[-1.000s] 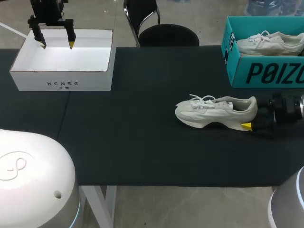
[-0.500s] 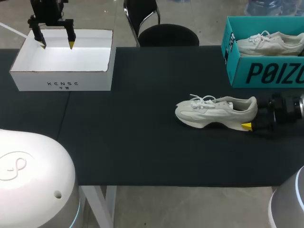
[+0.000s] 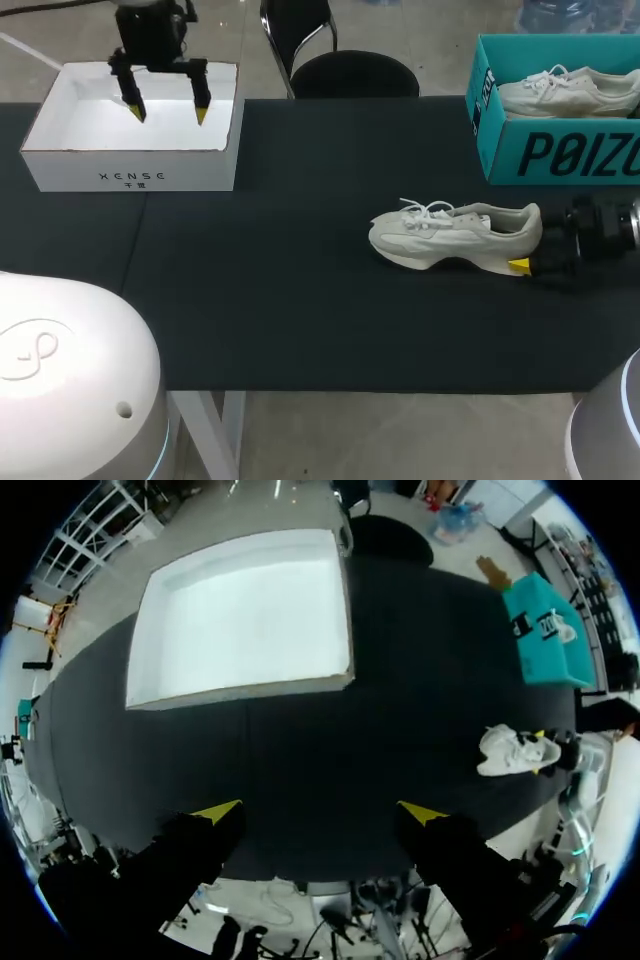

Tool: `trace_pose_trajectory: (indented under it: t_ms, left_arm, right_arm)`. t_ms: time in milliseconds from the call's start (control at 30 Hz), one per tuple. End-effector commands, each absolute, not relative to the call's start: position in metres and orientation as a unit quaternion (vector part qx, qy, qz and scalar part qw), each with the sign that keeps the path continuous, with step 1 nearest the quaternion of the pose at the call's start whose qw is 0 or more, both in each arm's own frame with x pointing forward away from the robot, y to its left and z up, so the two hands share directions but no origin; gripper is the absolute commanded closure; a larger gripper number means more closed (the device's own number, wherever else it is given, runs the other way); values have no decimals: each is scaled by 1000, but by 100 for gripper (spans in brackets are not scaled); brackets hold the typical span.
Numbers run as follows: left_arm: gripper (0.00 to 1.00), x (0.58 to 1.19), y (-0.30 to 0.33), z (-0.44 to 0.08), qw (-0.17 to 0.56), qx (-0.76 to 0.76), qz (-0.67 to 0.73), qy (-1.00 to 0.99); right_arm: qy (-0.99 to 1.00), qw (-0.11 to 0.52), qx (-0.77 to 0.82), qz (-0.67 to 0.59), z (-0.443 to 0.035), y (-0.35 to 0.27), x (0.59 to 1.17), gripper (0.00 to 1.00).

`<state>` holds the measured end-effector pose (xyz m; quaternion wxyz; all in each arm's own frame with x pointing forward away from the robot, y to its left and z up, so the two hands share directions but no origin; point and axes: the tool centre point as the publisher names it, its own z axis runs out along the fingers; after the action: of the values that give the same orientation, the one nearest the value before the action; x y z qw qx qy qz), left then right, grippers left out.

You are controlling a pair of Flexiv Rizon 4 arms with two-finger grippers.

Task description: Take the shoe out of the shoebox, open the shoe tongue, remove and reinsert the insole, then place the shoe into the shoebox

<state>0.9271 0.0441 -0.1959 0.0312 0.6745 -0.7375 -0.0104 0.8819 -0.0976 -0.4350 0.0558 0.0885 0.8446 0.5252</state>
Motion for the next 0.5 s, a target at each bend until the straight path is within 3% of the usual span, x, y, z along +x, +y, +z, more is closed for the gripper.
trace_pose_trajectory:
  t_ms: [33,267,500]
  left_arm:
    - [0,878,-19,-208,22,666,6,-745]
    - [0,851,-109,-212,48,653,32,-755]
    - [0,851,-109,-212,48,653,32,-755]
  right_arm:
    - [845,56,90,524,-449,-96,880,100]
    - [845,56,90,524,-449,-96,880,100]
    - [845,56,90,524,-449,-96,880,100]
